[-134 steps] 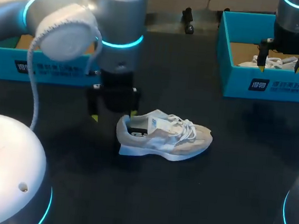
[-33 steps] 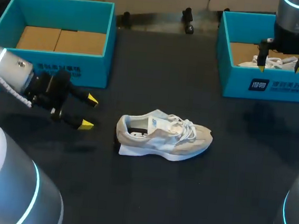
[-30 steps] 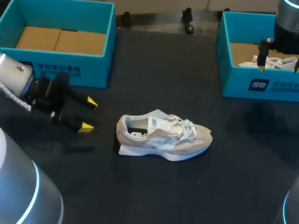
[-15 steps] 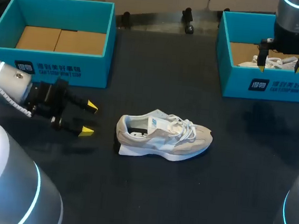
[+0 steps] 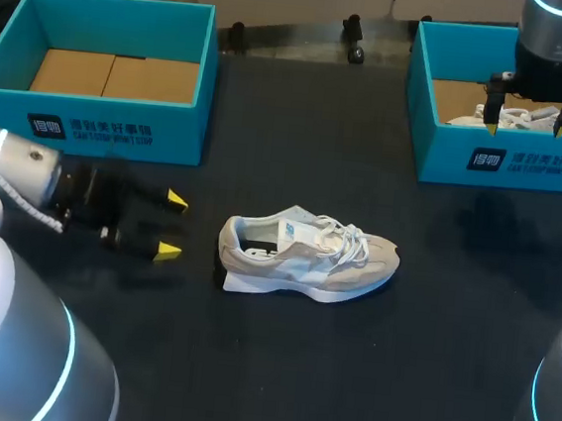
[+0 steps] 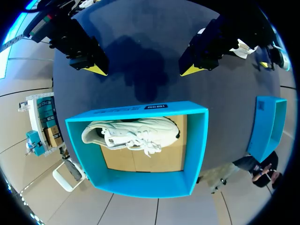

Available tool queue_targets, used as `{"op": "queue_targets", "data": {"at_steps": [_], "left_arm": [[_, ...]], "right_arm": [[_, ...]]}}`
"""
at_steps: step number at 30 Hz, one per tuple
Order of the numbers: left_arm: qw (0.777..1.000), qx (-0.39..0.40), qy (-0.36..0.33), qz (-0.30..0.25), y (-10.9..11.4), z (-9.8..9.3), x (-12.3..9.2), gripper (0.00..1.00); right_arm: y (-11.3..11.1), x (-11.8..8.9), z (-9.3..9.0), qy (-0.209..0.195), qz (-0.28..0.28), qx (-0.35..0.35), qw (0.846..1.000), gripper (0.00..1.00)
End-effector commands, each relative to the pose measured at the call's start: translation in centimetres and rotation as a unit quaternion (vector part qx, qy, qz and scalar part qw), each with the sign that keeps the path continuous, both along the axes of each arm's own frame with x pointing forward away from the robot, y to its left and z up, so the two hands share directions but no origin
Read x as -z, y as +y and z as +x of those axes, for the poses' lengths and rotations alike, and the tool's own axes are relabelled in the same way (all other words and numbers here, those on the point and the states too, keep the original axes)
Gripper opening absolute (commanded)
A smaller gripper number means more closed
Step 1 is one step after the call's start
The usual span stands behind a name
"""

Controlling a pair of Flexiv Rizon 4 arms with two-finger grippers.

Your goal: Take the shoe out of the shoebox, open the shoe tongue, remove and reinsert the insole, then place the shoe into the shoebox

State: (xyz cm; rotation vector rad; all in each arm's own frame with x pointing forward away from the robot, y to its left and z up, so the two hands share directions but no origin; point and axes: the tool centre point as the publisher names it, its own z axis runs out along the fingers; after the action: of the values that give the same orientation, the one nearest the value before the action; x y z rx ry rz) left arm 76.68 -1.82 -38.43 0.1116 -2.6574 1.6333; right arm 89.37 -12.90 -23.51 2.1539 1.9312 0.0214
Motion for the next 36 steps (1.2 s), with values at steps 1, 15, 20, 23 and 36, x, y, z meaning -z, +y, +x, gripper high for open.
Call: {"op": "queue_targets", "data": {"at_steps": [1, 15, 20, 23, 36], "left_arm": [[1.0, 0.0, -0.003, -0.006, -1.2, 0.0, 1.2, 1.0], [1.0, 0.014, 0.002, -0.013, -4.9, -0.4, 2.3, 1.0], [1.0, 0.017, 0.005, -0.018, -5.9, -0.8, 2.2, 1.0], [1.0, 0.021, 0.007, -0.018, -6.4, -1.0, 2.3, 1.0], [1.0, 0.022, 0.006, -0.018, -7.3, -1.5, 2.2, 1.0]], "right_arm": [[0.0, 0.1, -0.1, -0.001, 0.0, 0.0, 1.0, 1.0], [0.0, 0.1, -0.1, -0.001, 0.0, 0.0, 1.0, 1.0], [0.0, 0.1, -0.1, -0.001, 0.0, 0.0, 1.0, 1.0], [0.0, 0.1, -0.1, -0.001, 0.0, 0.0, 1.0, 1.0], [0.0, 0.1, -0.1, -0.001, 0.0, 0.0, 1.0, 1.0]]}}
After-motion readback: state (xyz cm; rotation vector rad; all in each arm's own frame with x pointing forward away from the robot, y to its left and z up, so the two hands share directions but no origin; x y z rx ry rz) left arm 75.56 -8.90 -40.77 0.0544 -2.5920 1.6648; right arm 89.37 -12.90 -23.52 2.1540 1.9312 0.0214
